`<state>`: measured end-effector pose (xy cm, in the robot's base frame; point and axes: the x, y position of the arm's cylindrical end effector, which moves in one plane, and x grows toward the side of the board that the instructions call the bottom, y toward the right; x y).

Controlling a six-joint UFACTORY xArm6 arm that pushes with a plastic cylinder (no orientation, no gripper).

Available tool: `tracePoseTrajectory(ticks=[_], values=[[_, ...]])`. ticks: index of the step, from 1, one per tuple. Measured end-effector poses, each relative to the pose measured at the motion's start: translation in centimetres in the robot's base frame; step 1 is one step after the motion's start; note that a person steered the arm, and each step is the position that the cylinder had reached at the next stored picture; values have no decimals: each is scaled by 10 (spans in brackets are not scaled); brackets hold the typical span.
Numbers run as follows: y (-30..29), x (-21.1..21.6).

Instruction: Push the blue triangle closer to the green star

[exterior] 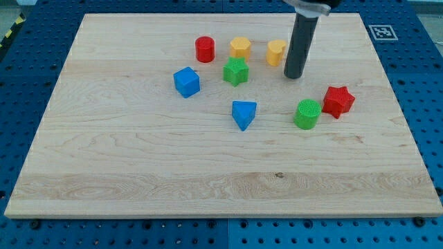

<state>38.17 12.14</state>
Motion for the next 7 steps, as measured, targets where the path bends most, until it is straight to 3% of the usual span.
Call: tracePoseTrajectory(ticks=[1, 2, 3, 6, 7], values=[[-25, 12], [-28, 64], [-43, 85], [-133, 97], [-136, 99]])
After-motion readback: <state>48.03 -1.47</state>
